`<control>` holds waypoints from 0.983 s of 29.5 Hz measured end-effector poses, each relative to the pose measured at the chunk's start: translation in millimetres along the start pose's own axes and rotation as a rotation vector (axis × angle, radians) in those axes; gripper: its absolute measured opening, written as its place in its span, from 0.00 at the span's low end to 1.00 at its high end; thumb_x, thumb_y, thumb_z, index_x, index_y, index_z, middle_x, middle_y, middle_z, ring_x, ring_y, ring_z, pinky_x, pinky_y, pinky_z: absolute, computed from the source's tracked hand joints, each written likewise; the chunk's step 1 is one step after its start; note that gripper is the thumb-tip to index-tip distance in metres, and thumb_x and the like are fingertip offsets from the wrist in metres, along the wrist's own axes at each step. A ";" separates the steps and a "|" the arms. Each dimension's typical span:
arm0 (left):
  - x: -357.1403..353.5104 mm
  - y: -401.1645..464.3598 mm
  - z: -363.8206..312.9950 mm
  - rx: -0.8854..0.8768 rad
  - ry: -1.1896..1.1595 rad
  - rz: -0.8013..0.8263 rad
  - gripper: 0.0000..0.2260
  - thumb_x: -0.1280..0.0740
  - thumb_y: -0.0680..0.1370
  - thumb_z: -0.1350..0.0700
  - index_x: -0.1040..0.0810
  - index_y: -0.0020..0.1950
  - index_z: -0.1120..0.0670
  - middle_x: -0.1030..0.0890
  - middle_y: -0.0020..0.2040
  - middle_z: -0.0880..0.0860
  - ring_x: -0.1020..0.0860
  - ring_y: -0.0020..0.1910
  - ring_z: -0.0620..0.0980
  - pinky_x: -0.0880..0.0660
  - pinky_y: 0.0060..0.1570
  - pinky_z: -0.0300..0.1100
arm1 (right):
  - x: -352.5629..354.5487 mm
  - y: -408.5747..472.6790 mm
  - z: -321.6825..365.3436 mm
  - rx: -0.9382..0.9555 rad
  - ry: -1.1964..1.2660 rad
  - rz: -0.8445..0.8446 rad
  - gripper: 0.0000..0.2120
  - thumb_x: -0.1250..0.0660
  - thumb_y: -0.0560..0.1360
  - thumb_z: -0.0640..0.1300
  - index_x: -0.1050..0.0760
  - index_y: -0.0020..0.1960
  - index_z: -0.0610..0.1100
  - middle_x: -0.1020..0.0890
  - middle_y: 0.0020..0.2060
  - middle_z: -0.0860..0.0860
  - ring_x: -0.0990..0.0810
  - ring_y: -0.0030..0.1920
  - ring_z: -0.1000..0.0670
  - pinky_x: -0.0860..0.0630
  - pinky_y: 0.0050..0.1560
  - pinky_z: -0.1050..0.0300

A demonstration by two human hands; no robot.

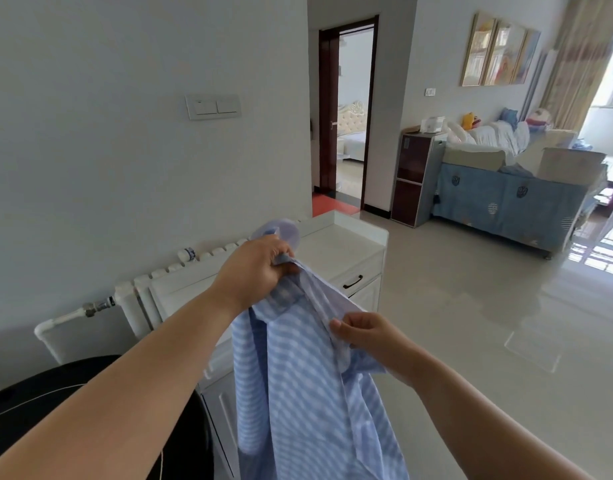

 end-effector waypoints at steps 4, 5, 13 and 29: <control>-2.2 -4.4 17.5 0.034 0.065 -0.037 0.10 0.35 0.78 0.57 0.23 0.38 0.58 0.23 0.33 0.56 0.24 0.35 0.55 0.30 0.34 0.47 | -7.7 -8.8 22.3 0.317 -0.493 -0.279 0.19 0.37 0.76 0.56 0.39 0.31 0.50 0.35 0.23 0.54 0.37 0.26 0.55 0.39 0.30 0.61; -4.5 -6.2 20.0 0.044 0.075 -0.045 0.10 0.34 0.78 0.57 0.24 0.37 0.58 0.25 0.32 0.55 0.25 0.33 0.55 0.31 0.33 0.46 | -10.1 -11.2 27.6 0.359 -0.612 -0.323 0.20 0.38 0.74 0.60 0.39 0.31 0.52 0.34 0.23 0.54 0.35 0.25 0.55 0.39 0.27 0.62; 12.3 -4.4 52.7 0.189 0.156 -0.223 0.10 0.38 0.77 0.62 0.27 0.35 0.58 0.25 0.35 0.55 0.26 0.34 0.56 0.31 0.34 0.46 | -6.0 -21.1 -23.5 0.011 -0.783 0.312 0.20 0.29 0.69 0.59 0.32 0.33 0.46 0.29 0.31 0.51 0.32 0.31 0.52 0.34 0.34 0.55; 11.4 -27.2 121.1 0.654 0.136 -0.340 0.08 0.42 0.79 0.62 0.23 0.51 0.60 0.22 0.48 0.64 0.25 0.53 0.66 0.34 0.44 0.45 | 29.2 -20.4 -68.3 0.068 -0.694 -0.113 0.18 0.35 0.73 0.60 0.35 0.30 0.54 0.35 0.22 0.52 0.38 0.23 0.55 0.39 0.26 0.60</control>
Point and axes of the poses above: each hand's wrist, its own y-axis towards the middle knuckle, its own x-axis out of the back of the hand, z = x × y, the point moved 4 cm from there along y, towards the middle knuckle
